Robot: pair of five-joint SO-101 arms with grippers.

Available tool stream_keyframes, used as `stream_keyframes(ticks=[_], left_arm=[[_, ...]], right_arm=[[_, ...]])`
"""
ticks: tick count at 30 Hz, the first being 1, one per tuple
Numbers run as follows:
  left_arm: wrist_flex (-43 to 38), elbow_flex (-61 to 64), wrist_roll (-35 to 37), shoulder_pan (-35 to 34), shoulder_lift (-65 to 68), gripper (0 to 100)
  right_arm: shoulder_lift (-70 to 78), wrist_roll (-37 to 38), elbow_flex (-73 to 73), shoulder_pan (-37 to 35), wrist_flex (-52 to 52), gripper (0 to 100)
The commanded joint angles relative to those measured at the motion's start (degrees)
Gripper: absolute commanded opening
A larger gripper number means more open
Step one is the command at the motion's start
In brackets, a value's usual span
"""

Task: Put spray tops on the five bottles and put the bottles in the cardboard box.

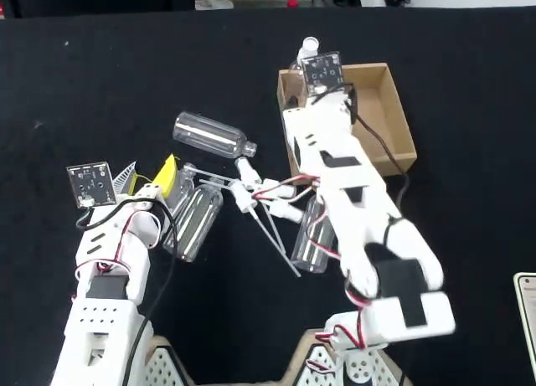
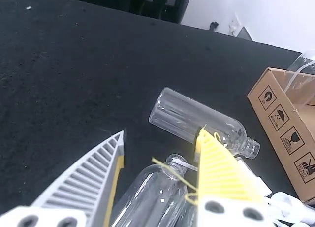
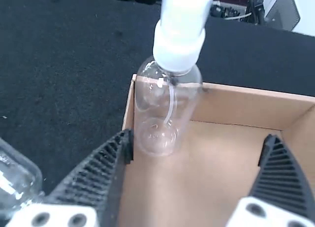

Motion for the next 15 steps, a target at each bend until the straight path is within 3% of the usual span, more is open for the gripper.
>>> stream_keyframes(ticks=[1,8,15], left_arm=[[-1.2,-0.6,-0.7,0.3,-0.7,23],[-1.2,-0.6,-0.7,0.2,-0.4,23],[-1.2,-0.6,-0.7,0.2,-0.4,23]], right_arm=[[-7.4,0.2,2.2,1.1,0.5,37.1],[-13.9,-3.1,-2.7,0.8,21.2,37.1],[-16.4,-7.1,-14.5,2.5,57.5,37.1]])
